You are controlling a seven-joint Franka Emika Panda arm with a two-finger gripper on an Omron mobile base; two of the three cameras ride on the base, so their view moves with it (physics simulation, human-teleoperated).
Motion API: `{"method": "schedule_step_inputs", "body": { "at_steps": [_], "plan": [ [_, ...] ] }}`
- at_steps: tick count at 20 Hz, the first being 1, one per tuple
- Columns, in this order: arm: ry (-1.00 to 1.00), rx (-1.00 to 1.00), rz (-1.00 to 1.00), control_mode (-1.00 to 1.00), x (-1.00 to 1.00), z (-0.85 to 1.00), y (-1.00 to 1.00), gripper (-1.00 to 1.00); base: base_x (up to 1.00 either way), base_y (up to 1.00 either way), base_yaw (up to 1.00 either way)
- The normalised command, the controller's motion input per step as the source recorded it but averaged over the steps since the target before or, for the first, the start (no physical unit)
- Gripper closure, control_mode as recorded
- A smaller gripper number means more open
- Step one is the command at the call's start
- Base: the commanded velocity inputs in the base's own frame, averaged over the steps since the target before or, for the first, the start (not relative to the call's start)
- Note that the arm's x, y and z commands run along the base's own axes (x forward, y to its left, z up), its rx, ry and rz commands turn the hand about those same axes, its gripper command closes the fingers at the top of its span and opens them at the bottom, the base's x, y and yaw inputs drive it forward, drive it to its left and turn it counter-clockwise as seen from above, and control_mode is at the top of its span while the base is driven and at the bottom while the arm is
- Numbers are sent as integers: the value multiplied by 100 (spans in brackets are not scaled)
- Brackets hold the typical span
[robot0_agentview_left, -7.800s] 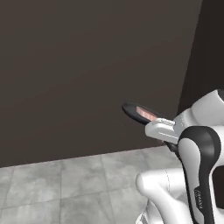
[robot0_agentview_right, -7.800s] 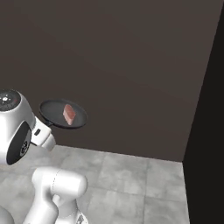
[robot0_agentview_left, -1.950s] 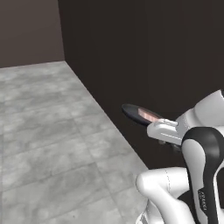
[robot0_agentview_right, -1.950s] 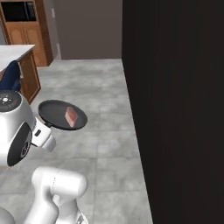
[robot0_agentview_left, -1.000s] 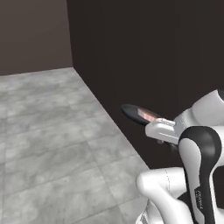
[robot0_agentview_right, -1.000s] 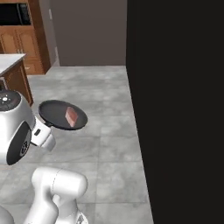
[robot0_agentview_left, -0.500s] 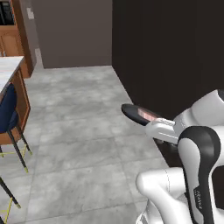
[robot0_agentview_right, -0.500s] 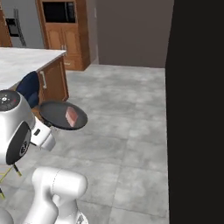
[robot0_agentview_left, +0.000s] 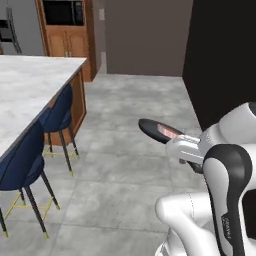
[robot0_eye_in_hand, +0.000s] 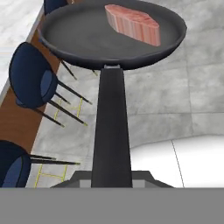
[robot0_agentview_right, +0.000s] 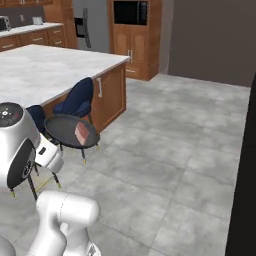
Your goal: Pick up the pan with the steak in it and place it on the dining table. Then place the steak on the plate.
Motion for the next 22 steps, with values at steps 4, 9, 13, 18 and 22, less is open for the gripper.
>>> {"method": "schedule_step_inputs", "body": {
  "at_steps": [4,9,13,18,22],
  "plan": [
    [0,0,0,100,0,0,0,100,-4,0,49],
    [0,0,0,100,0,0,0,100,-4,0,49],
    [0,0,0,100,0,0,0,100,-6,1,47],
    [0,0,0,100,0,0,0,100,-8,0,47],
    [0,0,0,100,0,0,0,100,-10,0,46]
  ]
}}
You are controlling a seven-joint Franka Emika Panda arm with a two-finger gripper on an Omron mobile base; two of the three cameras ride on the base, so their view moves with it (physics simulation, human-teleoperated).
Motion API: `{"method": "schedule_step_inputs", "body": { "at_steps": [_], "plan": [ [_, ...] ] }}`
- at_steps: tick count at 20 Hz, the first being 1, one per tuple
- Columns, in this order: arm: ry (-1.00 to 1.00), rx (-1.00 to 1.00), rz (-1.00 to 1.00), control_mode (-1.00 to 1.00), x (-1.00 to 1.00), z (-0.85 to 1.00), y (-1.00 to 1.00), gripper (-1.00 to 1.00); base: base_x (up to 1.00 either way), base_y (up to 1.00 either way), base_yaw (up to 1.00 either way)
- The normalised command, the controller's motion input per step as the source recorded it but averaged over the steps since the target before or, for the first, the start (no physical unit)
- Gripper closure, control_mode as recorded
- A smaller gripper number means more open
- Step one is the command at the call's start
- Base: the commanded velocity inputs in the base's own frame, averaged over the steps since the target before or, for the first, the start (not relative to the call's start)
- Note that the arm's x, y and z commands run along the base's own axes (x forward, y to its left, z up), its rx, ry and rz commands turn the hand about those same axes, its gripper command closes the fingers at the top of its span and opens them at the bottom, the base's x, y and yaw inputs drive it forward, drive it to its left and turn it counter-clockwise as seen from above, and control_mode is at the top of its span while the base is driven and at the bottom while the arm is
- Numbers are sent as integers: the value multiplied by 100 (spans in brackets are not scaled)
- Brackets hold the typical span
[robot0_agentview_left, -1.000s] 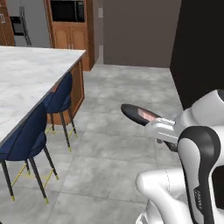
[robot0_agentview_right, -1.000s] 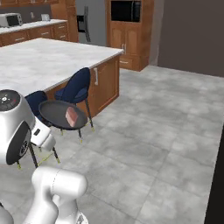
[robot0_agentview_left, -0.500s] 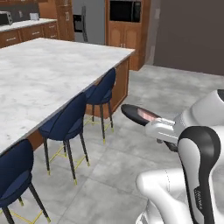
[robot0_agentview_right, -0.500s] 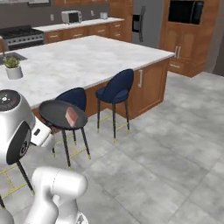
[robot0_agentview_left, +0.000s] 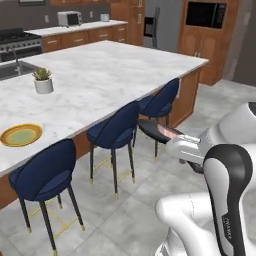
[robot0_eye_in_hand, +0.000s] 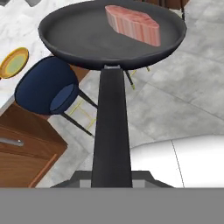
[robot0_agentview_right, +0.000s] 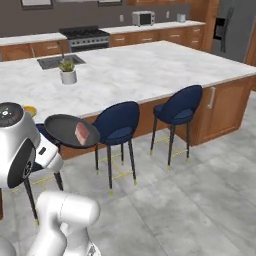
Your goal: Pick up the pan with the steak in it and place it on the dining table. Then place the steak on the plate.
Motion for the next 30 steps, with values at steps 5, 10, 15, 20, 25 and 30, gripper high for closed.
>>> {"method": "schedule_step_inputs", "body": {
  "at_steps": [5,10,15,20,25,30],
  "plan": [
    [0,0,0,100,0,0,0,100,-7,0,41],
    [0,0,0,100,0,0,0,100,0,0,31],
    [0,0,0,100,0,0,0,100,-1,0,23],
    [0,0,0,100,0,0,0,100,0,0,3],
    [0,0,0,100,0,0,0,100,30,-38,26],
    [0,0,0,100,0,0,0,100,32,-31,32]
  ]
}}
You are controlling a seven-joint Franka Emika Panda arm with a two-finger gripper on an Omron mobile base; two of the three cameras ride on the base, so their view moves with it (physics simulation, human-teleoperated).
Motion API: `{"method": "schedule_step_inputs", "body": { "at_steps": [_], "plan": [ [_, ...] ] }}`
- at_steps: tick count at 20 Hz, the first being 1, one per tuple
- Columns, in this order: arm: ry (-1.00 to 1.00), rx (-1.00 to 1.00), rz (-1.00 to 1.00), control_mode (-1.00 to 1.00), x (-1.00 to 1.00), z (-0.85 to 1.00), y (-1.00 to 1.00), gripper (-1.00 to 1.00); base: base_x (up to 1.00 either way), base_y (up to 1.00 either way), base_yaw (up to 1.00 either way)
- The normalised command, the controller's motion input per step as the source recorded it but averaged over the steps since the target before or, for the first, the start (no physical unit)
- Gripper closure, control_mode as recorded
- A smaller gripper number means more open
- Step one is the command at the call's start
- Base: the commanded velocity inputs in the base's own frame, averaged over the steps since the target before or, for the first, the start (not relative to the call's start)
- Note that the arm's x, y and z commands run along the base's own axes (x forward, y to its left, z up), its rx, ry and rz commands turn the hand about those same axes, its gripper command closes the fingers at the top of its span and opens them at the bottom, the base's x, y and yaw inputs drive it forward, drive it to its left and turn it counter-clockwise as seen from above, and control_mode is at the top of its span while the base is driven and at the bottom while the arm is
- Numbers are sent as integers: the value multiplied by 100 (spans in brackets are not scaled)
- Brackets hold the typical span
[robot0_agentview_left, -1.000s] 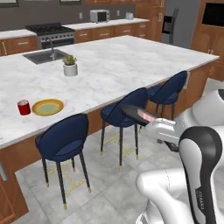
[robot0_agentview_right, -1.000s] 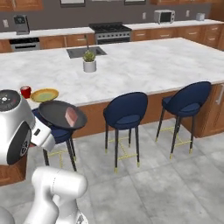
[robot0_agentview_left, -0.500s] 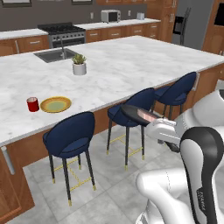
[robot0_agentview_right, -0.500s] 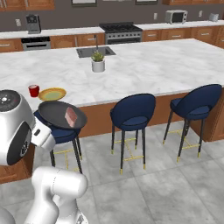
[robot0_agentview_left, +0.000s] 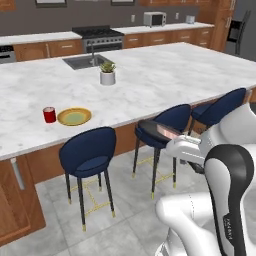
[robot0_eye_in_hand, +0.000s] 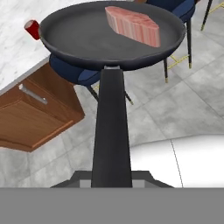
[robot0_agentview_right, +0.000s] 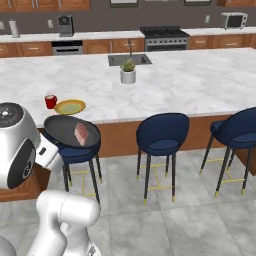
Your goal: Pick up the pan with the steak in it and place it on the dining table. Then place the steak on the plate.
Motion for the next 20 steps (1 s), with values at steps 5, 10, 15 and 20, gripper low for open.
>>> {"method": "schedule_step_inputs", "body": {
  "at_steps": [5,10,15,20],
  "plan": [
    [0,0,0,100,0,0,0,100,36,-45,25],
    [0,0,0,100,0,0,0,100,28,-66,17],
    [0,0,0,100,0,0,0,100,19,-72,14],
    [0,0,0,100,0,0,0,100,4,-9,3]
  ]
}}
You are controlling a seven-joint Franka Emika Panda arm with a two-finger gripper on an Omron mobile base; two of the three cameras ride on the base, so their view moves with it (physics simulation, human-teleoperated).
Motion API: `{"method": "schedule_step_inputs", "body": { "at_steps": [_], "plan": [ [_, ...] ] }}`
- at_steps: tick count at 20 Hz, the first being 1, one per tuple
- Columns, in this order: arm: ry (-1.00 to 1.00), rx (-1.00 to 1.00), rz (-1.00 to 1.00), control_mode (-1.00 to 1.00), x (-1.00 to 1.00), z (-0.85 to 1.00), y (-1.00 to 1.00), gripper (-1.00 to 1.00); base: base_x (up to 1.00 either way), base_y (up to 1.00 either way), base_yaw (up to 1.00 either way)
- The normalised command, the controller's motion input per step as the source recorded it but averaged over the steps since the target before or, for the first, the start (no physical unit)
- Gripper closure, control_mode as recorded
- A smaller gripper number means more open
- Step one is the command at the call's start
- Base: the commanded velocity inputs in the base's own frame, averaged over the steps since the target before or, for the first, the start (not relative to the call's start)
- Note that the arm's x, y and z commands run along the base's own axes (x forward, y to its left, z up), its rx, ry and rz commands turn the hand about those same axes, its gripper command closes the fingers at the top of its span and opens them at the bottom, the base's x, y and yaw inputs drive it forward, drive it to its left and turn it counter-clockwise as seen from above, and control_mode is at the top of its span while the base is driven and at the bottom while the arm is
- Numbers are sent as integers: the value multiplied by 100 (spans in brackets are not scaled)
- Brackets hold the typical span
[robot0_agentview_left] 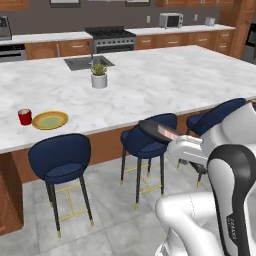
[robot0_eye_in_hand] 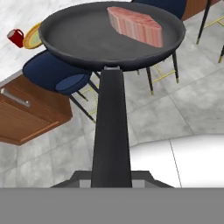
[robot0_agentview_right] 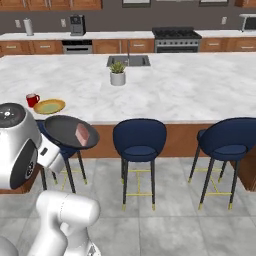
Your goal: Pick up the pan with the steak in it and place it on the dining table. Then place the steak on the plate.
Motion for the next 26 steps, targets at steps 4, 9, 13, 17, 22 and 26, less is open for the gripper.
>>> {"method": "schedule_step_inputs", "body": {
  "at_steps": [4,9,13,17,22,26],
  "plan": [
    [0,0,0,100,0,0,0,100,44,0,0],
    [0,0,0,100,0,0,0,100,67,5,0],
    [0,0,0,100,0,0,0,100,72,8,4],
    [0,0,0,100,0,0,0,100,63,3,11],
    [0,0,0,100,0,0,0,100,29,0,18],
    [0,0,0,100,0,0,0,100,28,0,16]
  ]
}}
